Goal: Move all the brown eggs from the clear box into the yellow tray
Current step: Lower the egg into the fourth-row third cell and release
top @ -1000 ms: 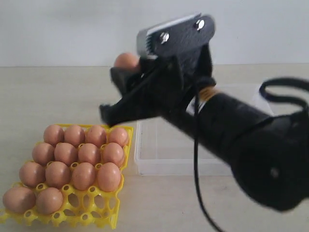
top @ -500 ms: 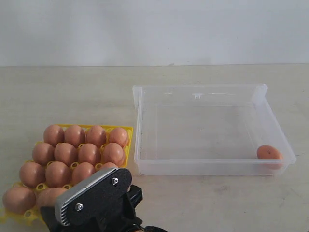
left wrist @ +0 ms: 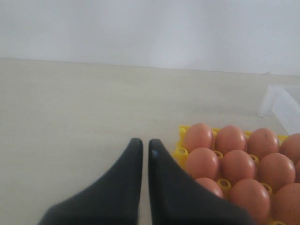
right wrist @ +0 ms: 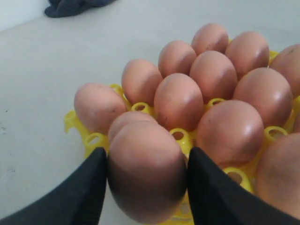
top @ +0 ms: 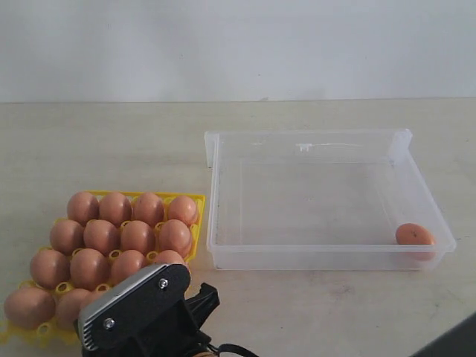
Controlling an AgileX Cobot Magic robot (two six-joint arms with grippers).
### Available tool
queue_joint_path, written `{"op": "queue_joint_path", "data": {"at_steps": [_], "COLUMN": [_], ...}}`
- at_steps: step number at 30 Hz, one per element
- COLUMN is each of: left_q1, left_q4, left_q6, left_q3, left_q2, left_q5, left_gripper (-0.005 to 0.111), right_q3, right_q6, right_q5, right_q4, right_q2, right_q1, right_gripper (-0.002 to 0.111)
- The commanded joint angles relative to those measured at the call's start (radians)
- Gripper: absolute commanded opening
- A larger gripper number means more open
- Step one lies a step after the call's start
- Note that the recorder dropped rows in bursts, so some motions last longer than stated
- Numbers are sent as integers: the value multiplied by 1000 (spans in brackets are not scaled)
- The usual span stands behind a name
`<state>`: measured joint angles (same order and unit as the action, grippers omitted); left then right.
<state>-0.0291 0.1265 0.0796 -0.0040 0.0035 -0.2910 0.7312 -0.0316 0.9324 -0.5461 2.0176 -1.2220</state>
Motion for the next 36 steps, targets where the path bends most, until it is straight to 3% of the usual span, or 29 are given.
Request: {"op": "queue_joint_path", "data": {"at_steps": [1, 21, 23, 26, 28, 36], "left_q1": [5, 5, 5, 5, 5, 5], "left_q4": [-5, -5, -5, -5, -5, -5], "left_q6": [0, 0, 0, 0, 0, 0], "left_q3": [4, 4, 4, 4, 4, 4], "left_q2": [-4, -4, -4, -4, -4, -4], "left_q5": [6, 6, 6, 6, 6, 6], "left_gripper": [4, 4, 4, 4, 4, 4], "right_q3": [49, 51, 51, 51, 51, 51], "right_q6": [-20, -143, -143, -143, -146, -162], "right_q5": [-43, -25, -23, -23, -23, -15], "right_q4": [2, -54, -80, -87, -88, -88], "right_q2": [18, 18, 18, 18, 18, -8], "right_q1": [6, 6, 6, 6, 6, 6], "right_gripper": [0, 1, 11, 40, 50, 53]}}
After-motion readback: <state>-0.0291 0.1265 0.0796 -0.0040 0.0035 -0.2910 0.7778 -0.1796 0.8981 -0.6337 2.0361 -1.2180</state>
